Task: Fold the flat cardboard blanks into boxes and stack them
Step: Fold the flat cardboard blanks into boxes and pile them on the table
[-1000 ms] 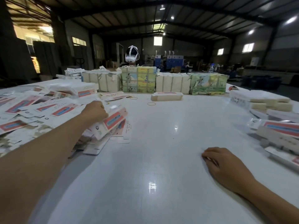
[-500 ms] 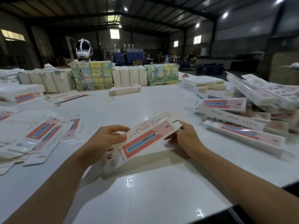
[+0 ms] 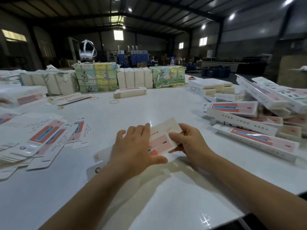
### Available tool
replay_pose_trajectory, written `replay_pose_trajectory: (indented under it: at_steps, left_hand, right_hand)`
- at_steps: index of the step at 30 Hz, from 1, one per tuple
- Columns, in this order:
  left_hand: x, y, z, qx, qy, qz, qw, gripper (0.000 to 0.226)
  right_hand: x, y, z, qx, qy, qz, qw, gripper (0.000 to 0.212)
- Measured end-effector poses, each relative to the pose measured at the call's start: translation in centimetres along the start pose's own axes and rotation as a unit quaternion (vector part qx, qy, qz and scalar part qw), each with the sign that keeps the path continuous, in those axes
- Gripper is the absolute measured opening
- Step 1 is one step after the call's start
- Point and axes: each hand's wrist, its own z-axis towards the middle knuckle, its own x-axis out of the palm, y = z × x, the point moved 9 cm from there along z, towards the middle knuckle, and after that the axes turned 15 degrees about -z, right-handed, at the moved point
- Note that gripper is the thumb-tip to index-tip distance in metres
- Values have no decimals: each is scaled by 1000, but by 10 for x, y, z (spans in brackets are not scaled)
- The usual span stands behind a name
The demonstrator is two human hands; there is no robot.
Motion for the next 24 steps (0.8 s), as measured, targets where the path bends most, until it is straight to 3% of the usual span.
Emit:
replay_pose_trajectory:
  at_steps: [5, 8, 11, 14, 17, 20, 22, 24]
  left_hand:
    - [-12, -16, -1, 31, -106, 8, 994, 92]
    - [-15, -19, -2, 11, -121, 11, 993, 90]
    - [-20, -14, -2, -35, -127, -9, 991, 92]
    - [-24, -11, -5, -61, -137, 2, 989, 92]
    - [-26, -9, -6, -71, -149, 29, 986, 90]
    - [-29, -11, -6, -65, -161, 66, 983, 92]
    - [-29, -18, -6, -34, -168, 85, 982, 92]
    - [-27, -26, -5, 9, -162, 84, 983, 89]
  right_hand:
    - [3, 0, -3, 22, 16, 75, 997, 34]
    - [-9, 18, -10, -79, -90, -98, 988, 47]
    - [4, 35, -18, -172, -99, -207, 958, 37]
    - [19, 25, -16, -136, -24, -186, 973, 35]
    - [24, 16, -14, -59, 27, -18, 998, 30]
    - [26, 6, -11, 28, 52, 111, 992, 27]
    - [28, -1, -10, 71, 74, 129, 986, 24]
    - [33, -3, -11, 56, 120, 60, 989, 17]
